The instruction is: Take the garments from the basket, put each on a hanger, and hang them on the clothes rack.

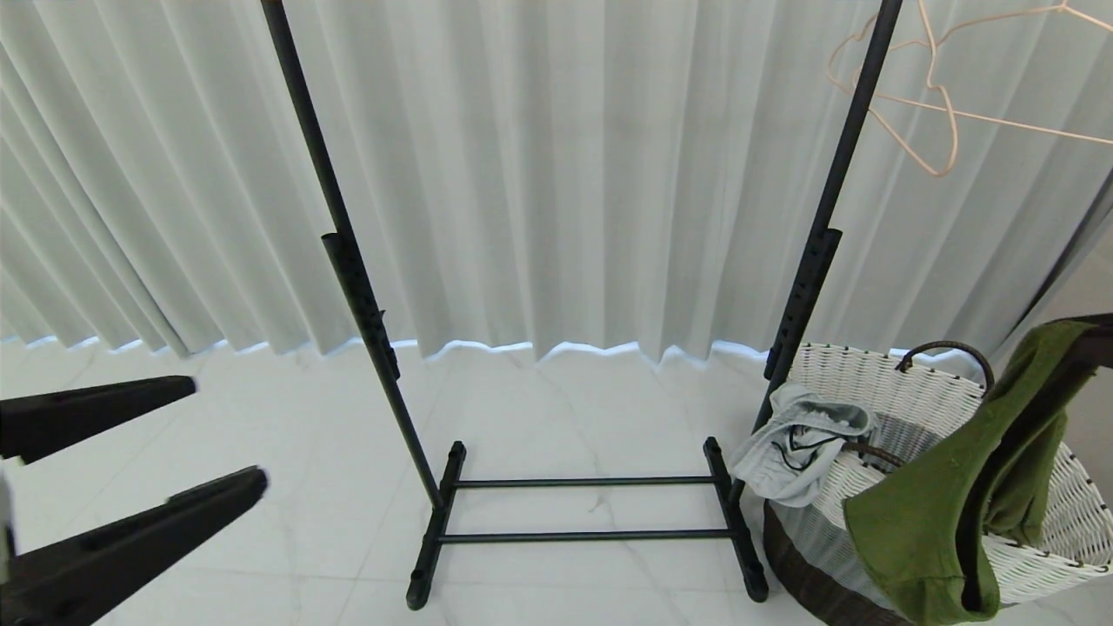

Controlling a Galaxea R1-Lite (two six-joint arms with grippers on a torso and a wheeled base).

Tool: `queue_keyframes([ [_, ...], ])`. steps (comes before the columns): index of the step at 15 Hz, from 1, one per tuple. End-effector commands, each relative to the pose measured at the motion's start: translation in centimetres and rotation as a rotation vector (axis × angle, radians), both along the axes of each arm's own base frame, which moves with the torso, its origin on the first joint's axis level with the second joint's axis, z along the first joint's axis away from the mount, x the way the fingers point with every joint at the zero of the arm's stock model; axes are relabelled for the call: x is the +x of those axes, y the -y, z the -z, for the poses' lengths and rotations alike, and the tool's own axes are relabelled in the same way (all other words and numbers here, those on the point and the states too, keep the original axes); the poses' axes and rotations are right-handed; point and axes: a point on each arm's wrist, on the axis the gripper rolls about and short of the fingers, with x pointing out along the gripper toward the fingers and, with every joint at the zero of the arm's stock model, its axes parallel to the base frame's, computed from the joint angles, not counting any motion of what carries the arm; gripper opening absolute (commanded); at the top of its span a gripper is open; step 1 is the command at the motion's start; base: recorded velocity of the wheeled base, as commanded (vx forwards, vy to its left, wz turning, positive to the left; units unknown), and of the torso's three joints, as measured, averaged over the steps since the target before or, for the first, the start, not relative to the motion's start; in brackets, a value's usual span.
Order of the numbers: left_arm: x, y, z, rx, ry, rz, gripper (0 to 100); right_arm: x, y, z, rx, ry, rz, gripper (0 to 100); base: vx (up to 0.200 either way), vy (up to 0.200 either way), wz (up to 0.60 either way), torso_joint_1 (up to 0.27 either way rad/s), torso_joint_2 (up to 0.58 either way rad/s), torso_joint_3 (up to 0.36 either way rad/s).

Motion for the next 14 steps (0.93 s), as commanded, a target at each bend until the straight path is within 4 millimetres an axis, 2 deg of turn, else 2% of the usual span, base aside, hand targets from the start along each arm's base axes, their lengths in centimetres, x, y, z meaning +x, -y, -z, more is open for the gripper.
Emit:
queue_keyframes([
  [1, 5.3, 4.9, 0.5, 0.073, -0.157, 0.13, 100, 0.9, -1.2, 0.2, -0.004, -0.033, -0.025, 0, 0.0, 0.0, 0.0, 0.0, 0.0, 0.0],
  [2, 5.5, 5.4, 0.5, 0.075, -0.171, 0.14, 100, 1.0, -1.3, 0.2, -0.002, -0.039, -0.027, 0, 0.0, 0.0, 0.0, 0.0, 0.0, 0.0],
  [3, 6.0, 8.2, 0.6, 0.062, -0.239, 0.187, 100, 1.0, -1.8, 0.4, 0.011, -0.062, -0.045, 0, 0.0, 0.0, 0.0, 0.0, 0.0, 0.0],
  [4, 6.3, 9.8, 0.7, 0.054, -0.28, 0.202, 100, 1.1, -2.1, 0.5, 0.021, -0.073, -0.05, 0, 0.0, 0.0, 0.0, 0.0, 0.0, 0.0],
  [5, 6.3, 12.4, 1.5, 0.053, -0.334, 0.209, 100, 0.9, -2.5, 0.7, 0.036, -0.094, -0.065, 0, 0.0, 0.0, 0.0, 0.0, 0.0, 0.0],
  [7, 6.1, 16.6, 3.9, 0.085, -0.395, 0.175, 100, 0.9, -3.0, 0.9, 0.058, -0.126, -0.073, 0, 0.0, 0.0, 0.0, 0.0, 0.0, 0.0],
  [11, 5.0, 27.6, 8.9, -0.012, -0.412, 0.182, 100, 0.7, -3.0, 2.5, 0.067, -0.181, -0.051, 0, 0.0, 0.0, 0.0, 0.0, 0.0, 0.0],
  [13, 5.4, 31.4, 11.0, 0.004, -0.388, 0.138, 100, 1.2, -3.4, 2.5, 0.09, -0.158, -0.052, 0, 0.0, 0.0, 0.0, 0.0, 0.0, 0.0],
  [14, 5.9, 32.7, 11.5, -0.001, -0.387, 0.138, 100, 1.4, -3.6, 2.6, 0.091, -0.159, -0.051, 0, 0.0, 0.0, 0.0, 0.0, 0.0, 0.0],
])
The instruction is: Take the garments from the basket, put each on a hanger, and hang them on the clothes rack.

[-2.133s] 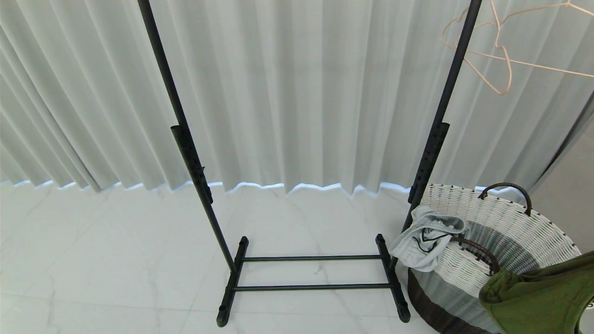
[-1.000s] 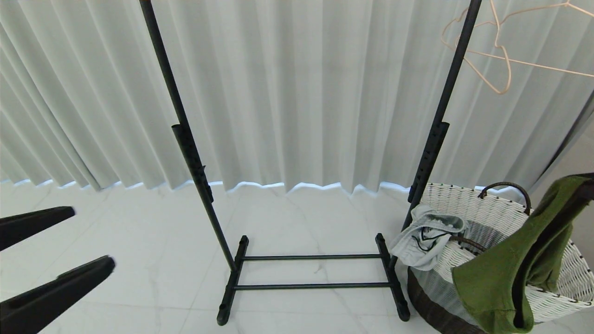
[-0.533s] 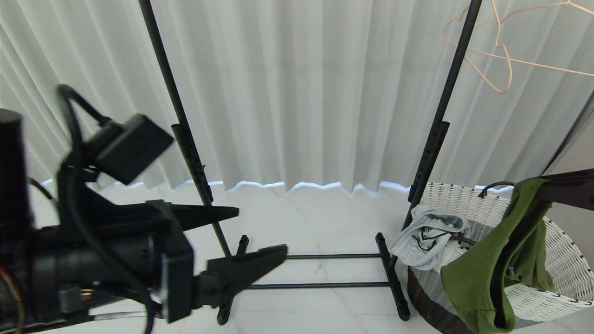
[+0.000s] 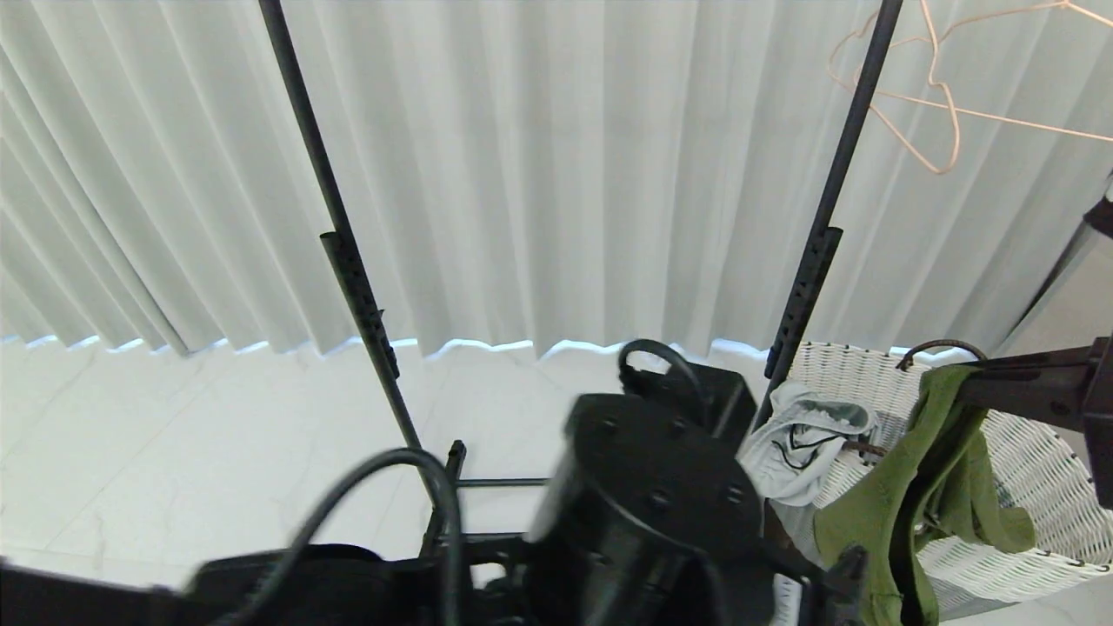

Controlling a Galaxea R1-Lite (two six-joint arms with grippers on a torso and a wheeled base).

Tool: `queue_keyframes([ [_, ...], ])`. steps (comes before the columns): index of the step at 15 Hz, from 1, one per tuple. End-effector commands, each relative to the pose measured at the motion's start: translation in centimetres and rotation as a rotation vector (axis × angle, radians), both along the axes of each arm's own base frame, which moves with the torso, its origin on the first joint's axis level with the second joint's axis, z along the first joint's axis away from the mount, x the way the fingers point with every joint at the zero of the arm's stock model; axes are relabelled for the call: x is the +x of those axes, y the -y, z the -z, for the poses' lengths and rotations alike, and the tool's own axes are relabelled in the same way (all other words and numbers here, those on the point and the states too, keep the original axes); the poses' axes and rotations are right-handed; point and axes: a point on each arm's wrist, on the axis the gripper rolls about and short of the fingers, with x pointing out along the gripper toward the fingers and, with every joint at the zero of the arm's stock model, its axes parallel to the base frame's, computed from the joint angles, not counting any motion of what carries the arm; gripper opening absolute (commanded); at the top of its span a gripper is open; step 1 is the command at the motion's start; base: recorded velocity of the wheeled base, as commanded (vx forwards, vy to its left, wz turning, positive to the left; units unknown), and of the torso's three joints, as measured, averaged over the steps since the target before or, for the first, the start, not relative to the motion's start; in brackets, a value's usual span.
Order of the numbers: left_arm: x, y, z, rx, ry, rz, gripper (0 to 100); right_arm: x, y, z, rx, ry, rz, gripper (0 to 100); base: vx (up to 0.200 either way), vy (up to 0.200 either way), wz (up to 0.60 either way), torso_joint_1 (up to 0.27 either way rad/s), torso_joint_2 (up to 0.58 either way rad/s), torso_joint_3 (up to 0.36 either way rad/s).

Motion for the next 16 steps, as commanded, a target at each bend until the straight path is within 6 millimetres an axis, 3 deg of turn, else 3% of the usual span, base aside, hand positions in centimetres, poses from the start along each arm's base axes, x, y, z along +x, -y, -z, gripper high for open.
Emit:
queue_keyframes([
  [1, 0.4, 6.2, 4.1, 0.026, -0.008, 0.002, 100, 0.2, -0.2, 0.4, -0.013, -0.012, -0.001, 0, 0.0, 0.0, 0.0, 0.0, 0.0, 0.0],
  [6, 2.5, 7.6, 4.8, 0.017, -0.001, -0.034, 100, 0.1, -0.1, 0.8, -0.017, -0.016, 0.0, 0, 0.0, 0.0, 0.0, 0.0, 0.0, 0.0],
  [12, 5.1, 7.9, 7.8, 0.072, -0.023, -0.077, 100, 0.1, -0.1, 0.8, -0.017, -0.014, -0.002, 0, 0.0, 0.0, 0.0, 0.0, 0.0, 0.0],
  [16, 5.8, 8.0, 10.0, 0.119, -0.043, -0.091, 100, -0.2, -0.1, 0.8, -0.016, -0.011, -0.017, 0, 0.0, 0.0, 0.0, 0.0, 0.0, 0.0],
])
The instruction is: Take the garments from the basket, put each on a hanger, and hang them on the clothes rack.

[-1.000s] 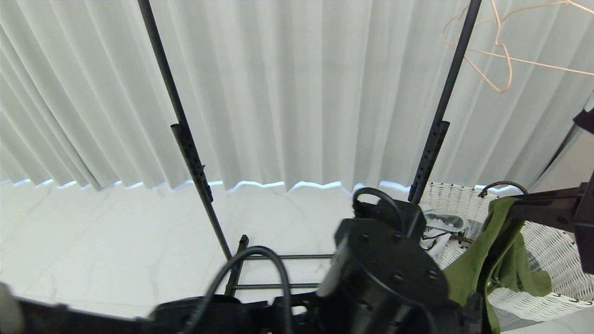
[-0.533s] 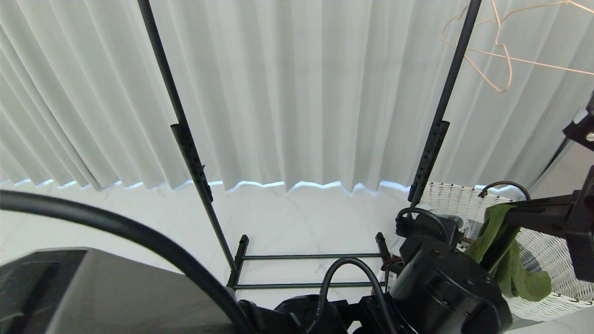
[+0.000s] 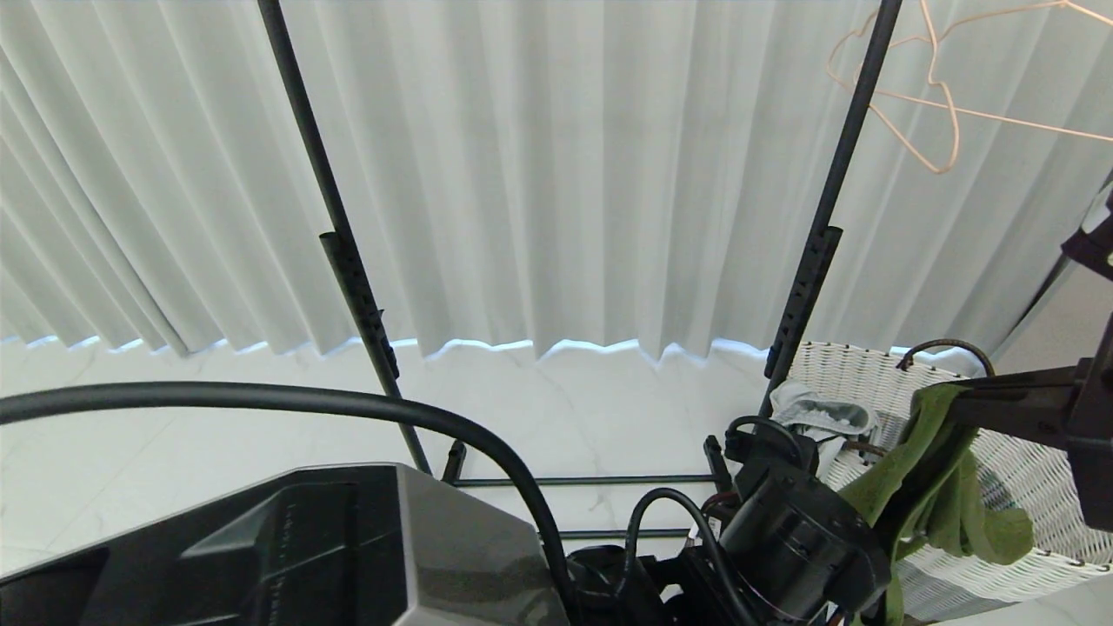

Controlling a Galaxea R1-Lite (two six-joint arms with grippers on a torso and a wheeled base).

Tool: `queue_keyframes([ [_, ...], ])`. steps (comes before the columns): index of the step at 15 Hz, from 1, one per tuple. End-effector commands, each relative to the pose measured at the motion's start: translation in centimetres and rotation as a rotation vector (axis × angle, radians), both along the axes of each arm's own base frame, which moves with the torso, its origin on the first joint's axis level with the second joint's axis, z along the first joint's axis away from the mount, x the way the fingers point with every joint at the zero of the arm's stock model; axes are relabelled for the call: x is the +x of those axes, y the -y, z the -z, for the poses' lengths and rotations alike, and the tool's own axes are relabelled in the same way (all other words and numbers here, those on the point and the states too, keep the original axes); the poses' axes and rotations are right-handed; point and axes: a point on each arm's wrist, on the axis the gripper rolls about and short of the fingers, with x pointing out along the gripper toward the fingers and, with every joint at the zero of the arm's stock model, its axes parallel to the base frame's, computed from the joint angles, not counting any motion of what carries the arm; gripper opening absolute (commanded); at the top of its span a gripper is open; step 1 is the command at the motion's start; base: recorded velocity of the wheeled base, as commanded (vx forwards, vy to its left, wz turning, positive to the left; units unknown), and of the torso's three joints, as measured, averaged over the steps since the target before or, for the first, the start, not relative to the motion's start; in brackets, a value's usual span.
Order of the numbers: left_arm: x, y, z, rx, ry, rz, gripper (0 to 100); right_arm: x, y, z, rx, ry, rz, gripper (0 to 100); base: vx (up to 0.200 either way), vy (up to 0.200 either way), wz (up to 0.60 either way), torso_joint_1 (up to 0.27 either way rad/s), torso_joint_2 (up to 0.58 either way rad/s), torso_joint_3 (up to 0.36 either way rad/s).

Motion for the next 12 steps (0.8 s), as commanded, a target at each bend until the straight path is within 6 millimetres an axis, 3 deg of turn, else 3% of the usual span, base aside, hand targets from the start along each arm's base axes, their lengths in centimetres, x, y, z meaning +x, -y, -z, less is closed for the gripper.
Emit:
queue_keyframes([
  [1, 0.5, -0.2, 1.5, 0.036, -0.015, -0.014, 100, -0.3, -0.1, -0.1, 0.003, 0.003, -0.018, 0, 0.0, 0.0, 0.0, 0.0, 0.0, 0.0],
  [12, 0.5, -1.8, 3.4, 0.129, -0.033, -0.012, 100, -0.5, -0.3, -0.1, 0.002, 0.006, -0.041, 0, 0.0, 0.0, 0.0, 0.0, 0.0, 0.0],
])
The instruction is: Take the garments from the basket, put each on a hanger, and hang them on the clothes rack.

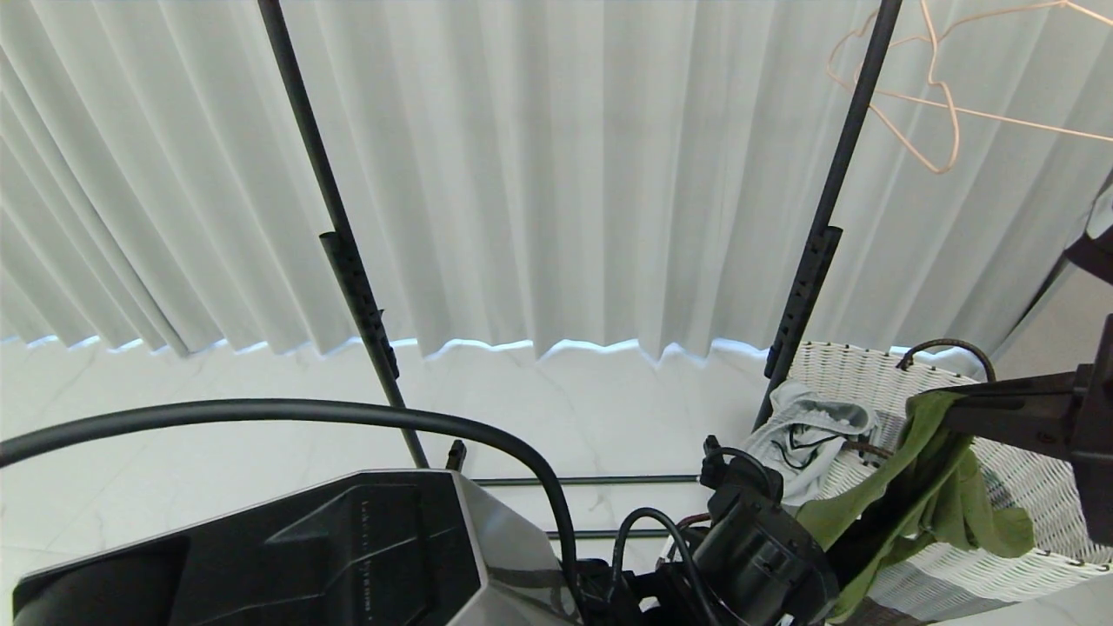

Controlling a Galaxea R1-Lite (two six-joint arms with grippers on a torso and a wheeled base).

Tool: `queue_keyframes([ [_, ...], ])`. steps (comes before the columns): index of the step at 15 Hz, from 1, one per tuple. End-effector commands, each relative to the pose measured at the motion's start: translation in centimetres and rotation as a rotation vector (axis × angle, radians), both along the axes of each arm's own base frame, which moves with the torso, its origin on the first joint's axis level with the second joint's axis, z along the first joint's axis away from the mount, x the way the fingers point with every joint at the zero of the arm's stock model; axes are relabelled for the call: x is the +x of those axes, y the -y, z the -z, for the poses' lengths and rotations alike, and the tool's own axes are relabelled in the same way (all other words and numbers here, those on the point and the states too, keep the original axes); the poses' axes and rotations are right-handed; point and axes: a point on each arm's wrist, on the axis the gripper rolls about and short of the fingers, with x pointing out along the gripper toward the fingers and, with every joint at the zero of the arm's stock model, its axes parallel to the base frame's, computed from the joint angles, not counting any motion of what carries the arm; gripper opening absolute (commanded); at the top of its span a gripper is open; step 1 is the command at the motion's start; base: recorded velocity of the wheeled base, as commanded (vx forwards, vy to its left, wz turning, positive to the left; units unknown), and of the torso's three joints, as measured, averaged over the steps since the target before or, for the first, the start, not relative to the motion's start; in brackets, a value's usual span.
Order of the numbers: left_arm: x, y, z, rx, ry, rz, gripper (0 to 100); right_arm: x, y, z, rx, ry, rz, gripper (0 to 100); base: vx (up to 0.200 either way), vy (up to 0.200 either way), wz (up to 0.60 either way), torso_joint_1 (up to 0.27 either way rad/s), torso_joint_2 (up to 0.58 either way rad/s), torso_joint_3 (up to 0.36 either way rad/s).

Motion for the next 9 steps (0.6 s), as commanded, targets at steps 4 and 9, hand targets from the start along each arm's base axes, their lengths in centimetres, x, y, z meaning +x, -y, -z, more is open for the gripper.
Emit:
queue_keyframes([
  [4, -0.8, -0.9, -0.5, 0.008, -0.004, 0.002, 0, 0.0, 0.1, 0.0, 0.001, -0.001, 0.004, 0, 0.0, 0.0, 0.0, 0.0, 0.0, 0.0],
  [9, -1.8, -5.0, -7.0, -0.115, 0.099, -0.078, 0, 0.4, 0.3, 0.2, 0.005, 0.002, 0.034, 0, 0.0, 0.0, 0.0, 0.0, 0.0, 0.0],
])
